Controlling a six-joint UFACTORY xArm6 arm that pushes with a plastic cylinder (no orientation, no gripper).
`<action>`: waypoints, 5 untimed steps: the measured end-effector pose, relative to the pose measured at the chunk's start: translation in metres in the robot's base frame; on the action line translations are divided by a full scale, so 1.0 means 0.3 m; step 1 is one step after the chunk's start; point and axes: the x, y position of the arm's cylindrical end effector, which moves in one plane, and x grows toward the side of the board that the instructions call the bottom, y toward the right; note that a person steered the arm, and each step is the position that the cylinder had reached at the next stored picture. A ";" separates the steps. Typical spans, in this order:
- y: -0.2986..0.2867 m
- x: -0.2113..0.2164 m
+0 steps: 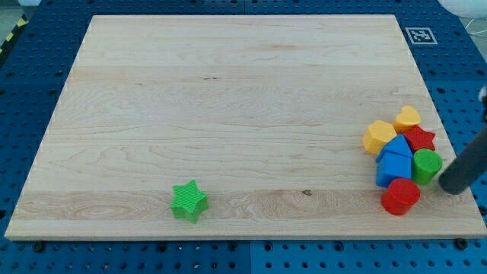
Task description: Slide the green circle towards the bottom center
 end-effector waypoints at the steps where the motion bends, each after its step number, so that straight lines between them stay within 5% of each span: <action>1: -0.005 -0.048; 5: -0.397 -0.095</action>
